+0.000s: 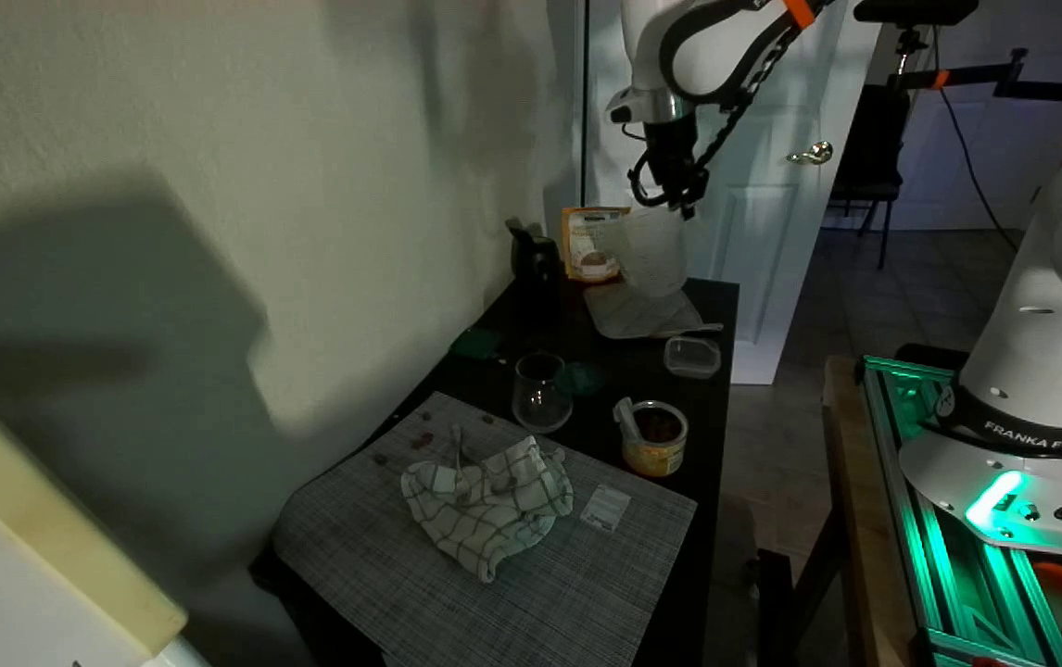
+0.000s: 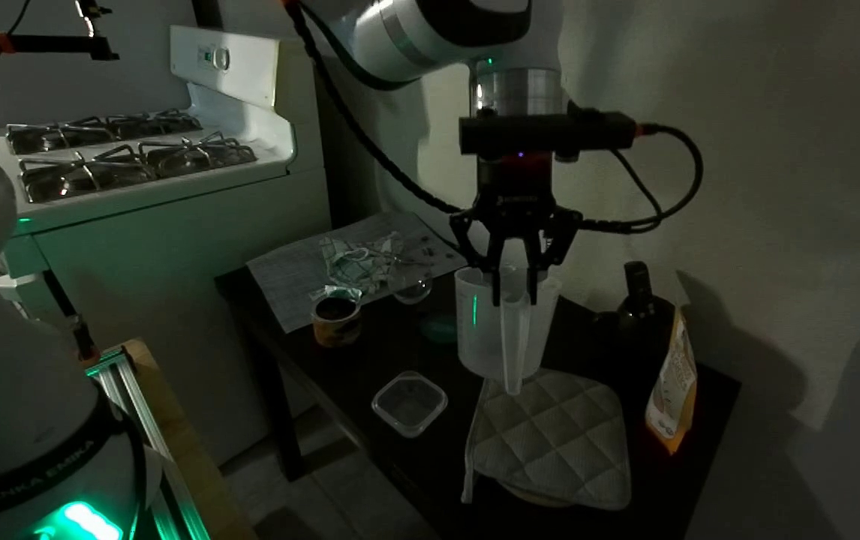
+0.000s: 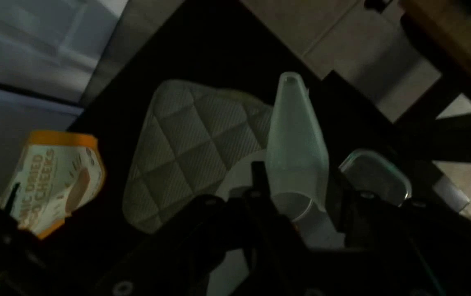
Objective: Pour the contents in the jug into the clear bowl.
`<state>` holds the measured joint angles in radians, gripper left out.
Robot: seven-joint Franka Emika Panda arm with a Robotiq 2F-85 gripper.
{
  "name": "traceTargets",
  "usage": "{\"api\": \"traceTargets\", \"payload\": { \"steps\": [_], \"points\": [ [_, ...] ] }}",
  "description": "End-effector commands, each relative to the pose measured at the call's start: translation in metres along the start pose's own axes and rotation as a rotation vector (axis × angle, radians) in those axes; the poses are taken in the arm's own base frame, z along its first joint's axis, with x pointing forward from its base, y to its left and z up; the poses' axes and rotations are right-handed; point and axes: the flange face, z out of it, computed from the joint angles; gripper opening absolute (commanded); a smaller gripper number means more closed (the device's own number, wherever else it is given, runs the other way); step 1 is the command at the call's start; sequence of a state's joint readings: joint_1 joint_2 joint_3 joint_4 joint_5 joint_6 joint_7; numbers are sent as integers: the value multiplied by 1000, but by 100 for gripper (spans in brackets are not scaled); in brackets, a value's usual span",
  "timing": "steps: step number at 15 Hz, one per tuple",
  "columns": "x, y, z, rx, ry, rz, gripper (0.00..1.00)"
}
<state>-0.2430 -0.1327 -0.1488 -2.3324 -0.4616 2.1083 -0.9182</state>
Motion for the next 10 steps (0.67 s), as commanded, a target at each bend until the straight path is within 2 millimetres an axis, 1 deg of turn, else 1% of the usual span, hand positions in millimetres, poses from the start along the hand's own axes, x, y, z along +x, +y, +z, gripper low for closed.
{"api": "traceTargets", "payload": {
  "steps": [1,3,5,7,8,9,10],
  "points": [
    [-11,-34,-21,-14,-203,-53,12],
    [-1,-50,-18,21,-296,-136,12],
    [13,-67,-7,66,-363,-219,12],
    [22,-85,3,111,-392,-318,12],
    [26,-88,8,136,-415,-360,12],
    [25,-79,0,109,-365,-282,12],
    [28,-83,3,116,-373,-297,37]
  ]
}}
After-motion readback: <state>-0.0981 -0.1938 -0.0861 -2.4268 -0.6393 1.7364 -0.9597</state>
